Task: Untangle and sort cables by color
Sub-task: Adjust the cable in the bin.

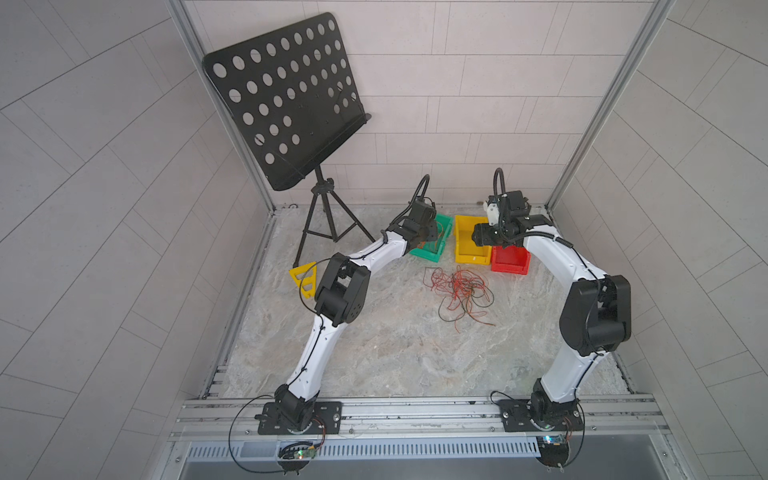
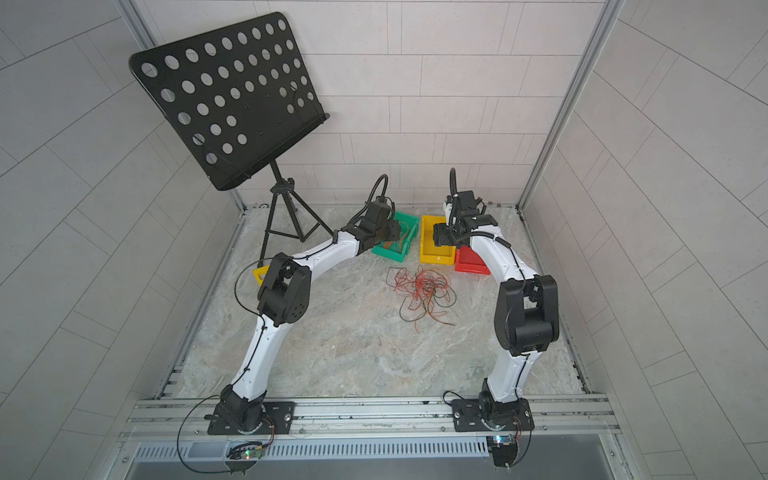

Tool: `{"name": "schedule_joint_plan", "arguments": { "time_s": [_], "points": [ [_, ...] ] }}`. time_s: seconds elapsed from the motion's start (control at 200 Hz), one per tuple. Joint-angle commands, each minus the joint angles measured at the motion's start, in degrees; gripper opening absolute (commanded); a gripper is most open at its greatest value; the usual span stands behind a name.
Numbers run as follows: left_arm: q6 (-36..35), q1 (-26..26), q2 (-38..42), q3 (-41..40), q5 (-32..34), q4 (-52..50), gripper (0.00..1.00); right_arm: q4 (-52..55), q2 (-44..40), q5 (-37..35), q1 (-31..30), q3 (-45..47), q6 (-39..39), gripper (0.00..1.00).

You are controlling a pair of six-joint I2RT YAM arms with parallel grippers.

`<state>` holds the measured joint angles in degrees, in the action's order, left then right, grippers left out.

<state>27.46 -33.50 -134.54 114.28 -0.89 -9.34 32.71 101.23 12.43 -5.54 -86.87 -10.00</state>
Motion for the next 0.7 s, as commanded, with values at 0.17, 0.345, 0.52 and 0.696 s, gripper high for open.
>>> {"name": "schedule_joint_plan", "arguments": {
  "time_s": [0.17,0.345,0.52,0.696],
  "points": [
    [-0.4,1.2,4.9,-1.8,-2.3,1.5,0.68,1.1,-3.3,-0.5,0.7,0.6,1.4,0.72],
    [1.6,1.8,3.7,-1.7,-6.0,3.3,0.72,1.1,-3.5,0.1,0.8,1.0,1.3,0.72],
    [2.6,1.9,-0.3,2.7,-8.2,1.5,0.72,1.0,-3.2,1.3,0.8,1.1,1.2,0.72],
    [2.3,3.0,3.5,-1.6,-8.9,3.6,0.72,2.1,-3.7,2.0,0.9,1.2,1.9,0.72]
  ]
}}
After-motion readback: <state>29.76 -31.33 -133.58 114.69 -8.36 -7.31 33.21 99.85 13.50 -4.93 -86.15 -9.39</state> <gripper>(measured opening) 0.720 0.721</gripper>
